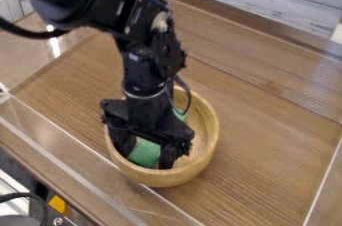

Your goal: Remove the green block from inside the brown bowl and put it on the table

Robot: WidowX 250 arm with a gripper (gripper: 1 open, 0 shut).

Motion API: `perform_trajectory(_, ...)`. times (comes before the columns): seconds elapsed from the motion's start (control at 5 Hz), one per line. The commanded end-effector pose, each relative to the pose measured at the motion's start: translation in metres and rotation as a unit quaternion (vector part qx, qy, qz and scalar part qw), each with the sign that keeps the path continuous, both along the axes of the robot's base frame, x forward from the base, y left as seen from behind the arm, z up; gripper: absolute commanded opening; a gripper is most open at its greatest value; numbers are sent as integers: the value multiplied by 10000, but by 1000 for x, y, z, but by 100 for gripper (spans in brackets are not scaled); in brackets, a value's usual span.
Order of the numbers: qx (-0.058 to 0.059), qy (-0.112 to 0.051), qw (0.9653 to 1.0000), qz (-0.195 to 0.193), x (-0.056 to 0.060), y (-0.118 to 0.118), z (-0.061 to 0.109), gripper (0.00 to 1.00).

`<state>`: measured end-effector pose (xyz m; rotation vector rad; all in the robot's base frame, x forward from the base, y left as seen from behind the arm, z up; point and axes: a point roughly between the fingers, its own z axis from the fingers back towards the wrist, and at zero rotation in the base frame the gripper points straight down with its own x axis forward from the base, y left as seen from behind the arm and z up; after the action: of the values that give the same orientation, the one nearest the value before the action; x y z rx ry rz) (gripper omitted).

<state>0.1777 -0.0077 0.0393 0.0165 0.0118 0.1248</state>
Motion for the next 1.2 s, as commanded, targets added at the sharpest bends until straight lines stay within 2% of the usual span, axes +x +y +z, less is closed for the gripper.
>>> perform_trajectory(0.0,19,-88,10000,-4,5,7,-6,100)
perform_trajectory(0.2,20,-85,10000,3,6,13,-14,0)
perform_trajectory(0.6,-41,-96,9987,-508,14,11,-8,0)
perform_trajectory(1.0,-111,-129,9990,-415,17,14,17,0)
